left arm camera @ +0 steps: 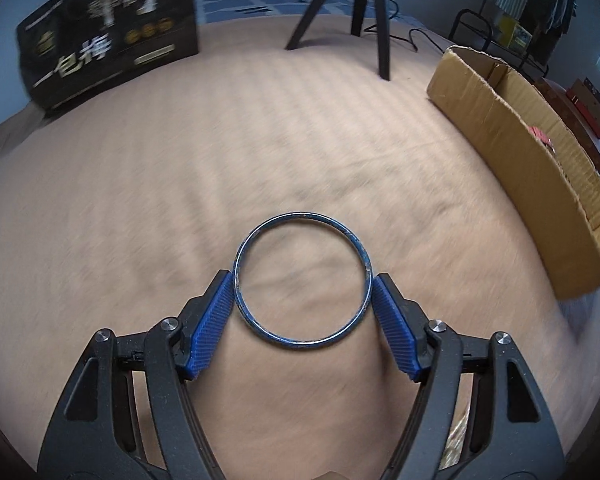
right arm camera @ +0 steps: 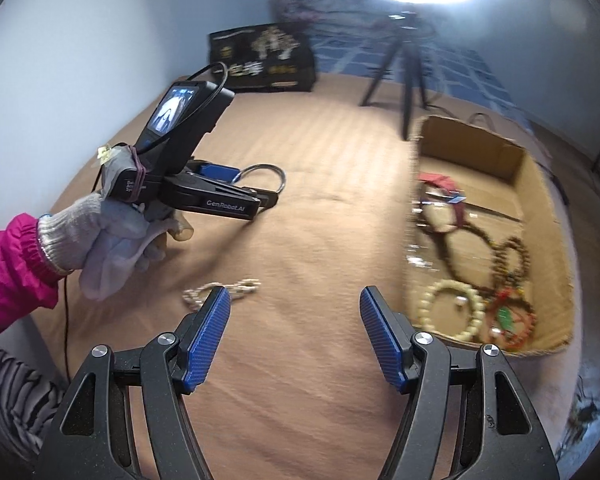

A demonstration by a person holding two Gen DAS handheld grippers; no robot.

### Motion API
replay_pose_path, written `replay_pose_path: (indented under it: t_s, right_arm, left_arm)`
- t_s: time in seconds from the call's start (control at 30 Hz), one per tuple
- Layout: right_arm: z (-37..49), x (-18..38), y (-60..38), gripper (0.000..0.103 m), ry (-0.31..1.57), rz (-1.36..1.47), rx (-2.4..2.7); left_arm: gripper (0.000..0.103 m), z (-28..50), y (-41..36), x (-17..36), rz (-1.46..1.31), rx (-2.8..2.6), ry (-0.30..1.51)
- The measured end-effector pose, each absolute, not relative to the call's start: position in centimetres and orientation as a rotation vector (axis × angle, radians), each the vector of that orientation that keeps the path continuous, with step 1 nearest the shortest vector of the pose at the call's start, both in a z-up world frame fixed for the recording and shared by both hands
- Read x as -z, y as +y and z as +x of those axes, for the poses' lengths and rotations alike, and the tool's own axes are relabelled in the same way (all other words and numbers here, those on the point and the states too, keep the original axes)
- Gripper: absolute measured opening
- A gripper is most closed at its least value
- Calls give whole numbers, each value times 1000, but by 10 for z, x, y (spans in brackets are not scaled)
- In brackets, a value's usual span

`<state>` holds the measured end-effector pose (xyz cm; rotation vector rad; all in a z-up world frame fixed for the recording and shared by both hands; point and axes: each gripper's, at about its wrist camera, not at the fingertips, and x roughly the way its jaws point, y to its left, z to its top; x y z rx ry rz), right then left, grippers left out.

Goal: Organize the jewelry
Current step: 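Grasp the pearl necklace on the bed with the right tool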

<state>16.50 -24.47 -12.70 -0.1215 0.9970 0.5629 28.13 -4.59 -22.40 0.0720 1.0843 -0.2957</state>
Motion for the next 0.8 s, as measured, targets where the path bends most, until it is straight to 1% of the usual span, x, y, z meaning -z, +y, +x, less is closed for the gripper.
replay_pose_path:
  t_s: [0.37,0.57,0.8]
  right_arm:
    - [166,172,-184,67,1081,-266,-762]
    - [168,191,-171,67,1115,-303,-757]
    - [176,205,-160,67,1113,-340,-725]
  left_arm:
    - [73,237,-12,222,80,286,1078]
    - [73,221,-3,221,63,280,1073]
    - [73,215,0,222,51,278,1071]
